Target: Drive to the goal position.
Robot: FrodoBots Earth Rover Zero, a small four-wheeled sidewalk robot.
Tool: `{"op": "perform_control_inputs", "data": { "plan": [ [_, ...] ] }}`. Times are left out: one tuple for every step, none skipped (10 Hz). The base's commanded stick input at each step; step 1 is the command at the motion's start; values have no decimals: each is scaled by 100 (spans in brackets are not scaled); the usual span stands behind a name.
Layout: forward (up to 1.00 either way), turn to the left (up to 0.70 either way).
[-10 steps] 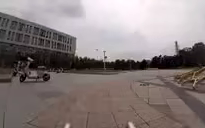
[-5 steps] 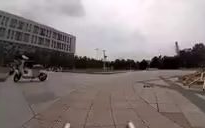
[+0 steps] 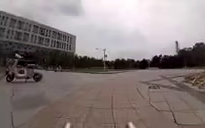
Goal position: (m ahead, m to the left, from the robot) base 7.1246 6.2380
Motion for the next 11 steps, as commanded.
{"op": "perform_control_inputs", "data": {
  "plan": [
    [68, 0],
    [68, 0],
    [73, 0],
    [75, 0],
    [77, 0],
    [78, 0],
    [78, 0],
    [78, 0],
    [78, 0],
    [78, 0],
    [78, 0]
  ]
}}
